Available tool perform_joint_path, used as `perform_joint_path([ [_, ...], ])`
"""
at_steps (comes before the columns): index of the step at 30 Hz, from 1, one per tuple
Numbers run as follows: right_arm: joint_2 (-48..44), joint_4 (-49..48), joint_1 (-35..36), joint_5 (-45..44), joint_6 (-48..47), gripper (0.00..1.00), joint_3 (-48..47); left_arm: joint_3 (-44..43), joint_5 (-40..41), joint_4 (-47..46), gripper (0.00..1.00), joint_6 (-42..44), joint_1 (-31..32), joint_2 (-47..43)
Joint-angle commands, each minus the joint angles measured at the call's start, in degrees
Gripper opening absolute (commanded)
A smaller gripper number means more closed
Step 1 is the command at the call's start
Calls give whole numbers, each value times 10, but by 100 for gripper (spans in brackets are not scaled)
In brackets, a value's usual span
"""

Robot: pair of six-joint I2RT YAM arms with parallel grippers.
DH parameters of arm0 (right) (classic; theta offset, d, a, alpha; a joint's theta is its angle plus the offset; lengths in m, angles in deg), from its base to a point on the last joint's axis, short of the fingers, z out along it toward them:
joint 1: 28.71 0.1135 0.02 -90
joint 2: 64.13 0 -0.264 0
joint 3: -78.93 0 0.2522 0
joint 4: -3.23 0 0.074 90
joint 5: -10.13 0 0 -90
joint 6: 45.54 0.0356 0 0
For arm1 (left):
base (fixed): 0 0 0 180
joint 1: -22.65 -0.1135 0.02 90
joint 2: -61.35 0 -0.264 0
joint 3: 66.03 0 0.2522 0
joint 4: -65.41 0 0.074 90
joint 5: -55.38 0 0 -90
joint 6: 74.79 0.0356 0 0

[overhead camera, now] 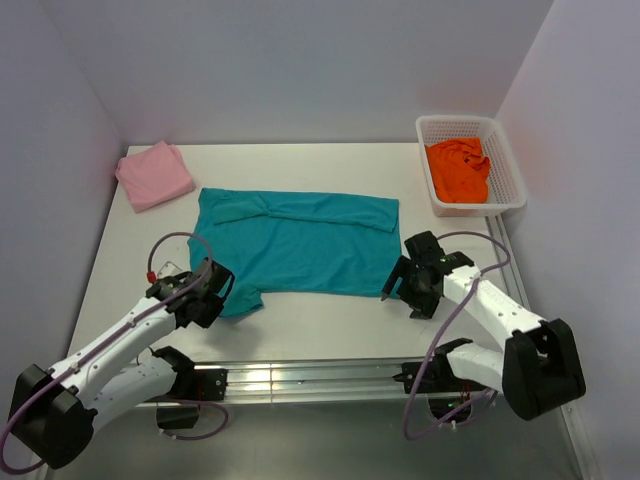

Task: Fold and stack the t-shirts
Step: Flatten the tshirt out

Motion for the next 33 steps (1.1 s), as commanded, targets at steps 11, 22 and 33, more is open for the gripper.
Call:
perform_joint_path([
  [11, 115, -118, 3, -71, 26, 82, -20, -32, 4, 43, 0, 24, 4, -30],
  [22, 145, -148, 1, -83, 17, 58, -2, -42, 4, 49, 0, 29, 3, -28],
  [33, 169, -144, -2, -98, 11, 7, -5, -41, 6, 49, 0, 26, 3, -25],
])
